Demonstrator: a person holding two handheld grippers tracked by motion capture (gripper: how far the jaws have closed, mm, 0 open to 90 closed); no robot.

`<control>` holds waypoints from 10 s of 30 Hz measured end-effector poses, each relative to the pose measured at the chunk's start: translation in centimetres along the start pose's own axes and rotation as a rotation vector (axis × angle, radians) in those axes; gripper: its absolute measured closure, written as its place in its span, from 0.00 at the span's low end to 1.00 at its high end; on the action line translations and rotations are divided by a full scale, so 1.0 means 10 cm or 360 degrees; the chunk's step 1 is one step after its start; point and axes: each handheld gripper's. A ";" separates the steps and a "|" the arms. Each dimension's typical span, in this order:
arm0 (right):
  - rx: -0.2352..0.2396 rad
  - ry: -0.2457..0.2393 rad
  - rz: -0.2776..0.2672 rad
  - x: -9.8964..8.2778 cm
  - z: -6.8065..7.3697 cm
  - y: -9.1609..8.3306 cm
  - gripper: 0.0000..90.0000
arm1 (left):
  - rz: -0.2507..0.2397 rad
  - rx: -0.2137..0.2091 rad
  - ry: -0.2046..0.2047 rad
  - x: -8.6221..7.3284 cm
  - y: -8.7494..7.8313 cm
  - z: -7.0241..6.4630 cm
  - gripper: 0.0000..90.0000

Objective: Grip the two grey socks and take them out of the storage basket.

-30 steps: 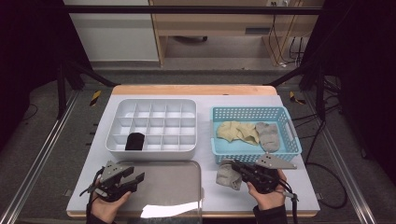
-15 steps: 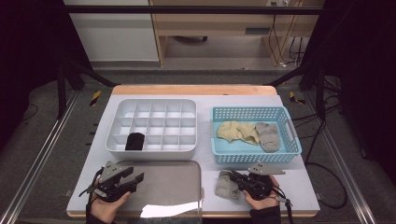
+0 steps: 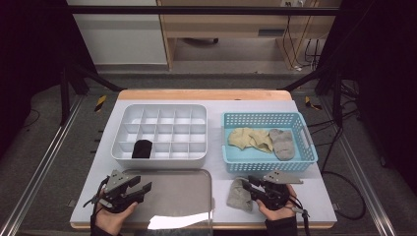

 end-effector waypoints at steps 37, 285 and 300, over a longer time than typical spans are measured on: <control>-0.0381 0.0050 -0.0158 1.00 -0.85 0.06 0.52 | 0.0005 -0.0001 -0.0010 0.00 0.02 0.01 0.51; -0.0224 -0.0075 0.0028 -0.05 -0.49 -0.51 0.96 | -0.0009 -0.0025 -0.0016 0.03 -0.02 -0.03 0.52; -0.0192 -0.0102 0.0028 -0.09 -0.44 -0.35 0.88 | -0.0021 -0.0069 -0.0029 0.11 -0.05 -0.09 0.52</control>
Point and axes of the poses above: each handheld gripper's, and its own axes: y roughly forward along the jaws, x roughly out of its top, z roughly to its left, and after that the axes turned 7 degrees about -z, right-handed
